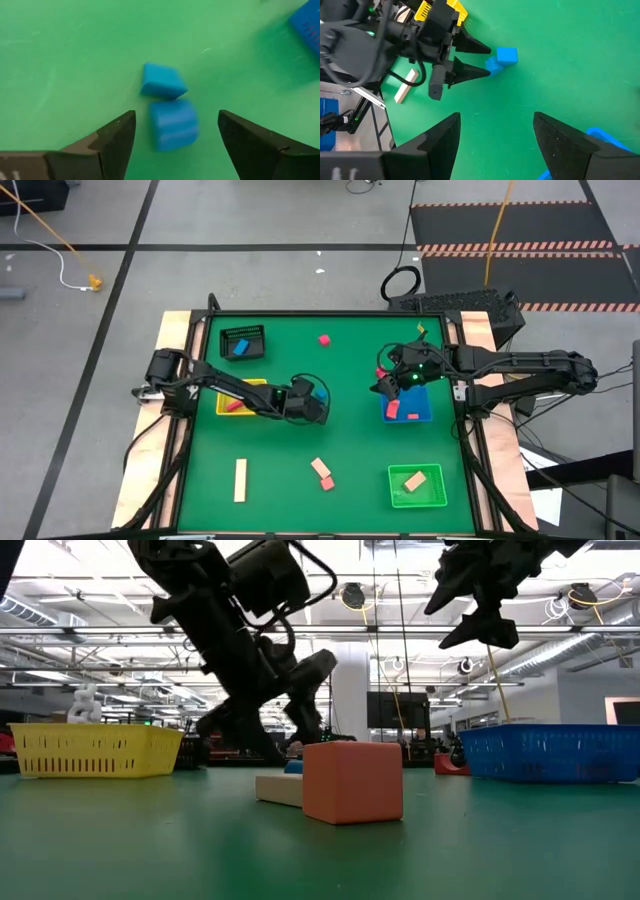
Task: Sort & place blocks by color
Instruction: Put the bottom blue block into the black bin
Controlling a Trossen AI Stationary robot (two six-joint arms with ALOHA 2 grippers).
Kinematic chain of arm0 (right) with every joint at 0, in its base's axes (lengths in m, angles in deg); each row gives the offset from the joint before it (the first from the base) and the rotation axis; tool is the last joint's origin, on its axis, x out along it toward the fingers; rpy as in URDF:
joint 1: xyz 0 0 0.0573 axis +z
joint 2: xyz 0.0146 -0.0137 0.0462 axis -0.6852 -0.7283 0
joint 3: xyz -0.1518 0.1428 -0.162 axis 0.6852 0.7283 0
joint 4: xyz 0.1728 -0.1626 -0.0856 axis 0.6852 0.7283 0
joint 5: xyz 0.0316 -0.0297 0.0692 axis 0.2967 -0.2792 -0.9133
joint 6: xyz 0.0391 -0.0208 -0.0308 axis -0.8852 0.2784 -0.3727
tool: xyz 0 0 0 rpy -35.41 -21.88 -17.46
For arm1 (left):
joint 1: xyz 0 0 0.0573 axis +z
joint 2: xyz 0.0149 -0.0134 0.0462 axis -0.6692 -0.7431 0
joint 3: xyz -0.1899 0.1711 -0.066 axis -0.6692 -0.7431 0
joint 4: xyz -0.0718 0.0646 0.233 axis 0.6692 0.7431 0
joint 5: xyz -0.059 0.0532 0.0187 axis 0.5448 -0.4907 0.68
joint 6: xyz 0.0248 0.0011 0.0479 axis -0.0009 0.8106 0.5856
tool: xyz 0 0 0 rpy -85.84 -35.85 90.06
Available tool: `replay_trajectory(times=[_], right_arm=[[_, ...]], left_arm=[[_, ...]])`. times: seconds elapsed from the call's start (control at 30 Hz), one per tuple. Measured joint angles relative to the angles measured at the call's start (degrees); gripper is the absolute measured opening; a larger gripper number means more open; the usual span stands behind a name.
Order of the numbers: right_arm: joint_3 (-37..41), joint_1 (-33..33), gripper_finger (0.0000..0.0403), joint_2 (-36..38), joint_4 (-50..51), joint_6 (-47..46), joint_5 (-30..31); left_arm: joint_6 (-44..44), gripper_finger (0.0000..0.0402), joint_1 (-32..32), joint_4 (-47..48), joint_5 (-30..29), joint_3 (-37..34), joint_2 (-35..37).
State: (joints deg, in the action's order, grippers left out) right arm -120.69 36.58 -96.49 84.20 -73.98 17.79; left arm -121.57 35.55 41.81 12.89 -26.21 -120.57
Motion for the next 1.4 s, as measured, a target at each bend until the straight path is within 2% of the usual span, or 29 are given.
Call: replay_trajectory(times=[0.13, 0.33, 0.43, 0.6, 0.63, 0.8, 0.93, 1.1, 1.4], right_arm=[[0.0, 0.0, 0.0242, 0.0, -0.6, 0.0, 0.0], [0.0, 0.0, 0.0242, 0.0, -2.7, 0.0, 0.0], [0.0, 0.0, 0.0242, 0.0, -2.7, 0.0, 0.0], [0.0, 0.0, 0.0242, 0.0, -2.8, 0.0, 0.0], [0.0, 0.0, 0.0242, 0.0, -2.9, 0.0, 0.0], [0.0, 0.0, 0.0242, 0.0, -3.2, 0.0, 0.0], [0.0, 0.0, 0.0242, 0.0, -3.2, 0.0, 0.0], [0.0, 0.0, 0.0242, 0.0, -3.2, 0.0, 0.0], [0.0, 0.0, 0.0242, 0.0, -3.6, 0.0, 0.0]], left_arm=[[0.7, 0.0285, 0.0, -2.0, 0.4, -0.1, -2.4], [1.8, 0.0257, -0.1, -4.8, 0.3, 0.3, -4.8], [2.0, 0.0224, -0.1, -4.1, 0.3, 0.4, -4.8], [2.0, 0.0136, -0.1, -3.4, 0.8, 0.4, -4.8], [2.1, 0.0132, -0.1, -3.9, 1.5, 0.4, -4.9], [2.2, 0.0132, 0.0, -5.4, 6.5, 0.3, -3.9], [5.5, 0.0132, -0.2, -4.9, 9.5, 0.0, -0.6], [9.7, 0.0132, 0.4, -4.6, 7.5, 0.2, 5.9], [21.0, 0.0132, 3.6, 4.7, 1.7, 0.2, 19.1]])
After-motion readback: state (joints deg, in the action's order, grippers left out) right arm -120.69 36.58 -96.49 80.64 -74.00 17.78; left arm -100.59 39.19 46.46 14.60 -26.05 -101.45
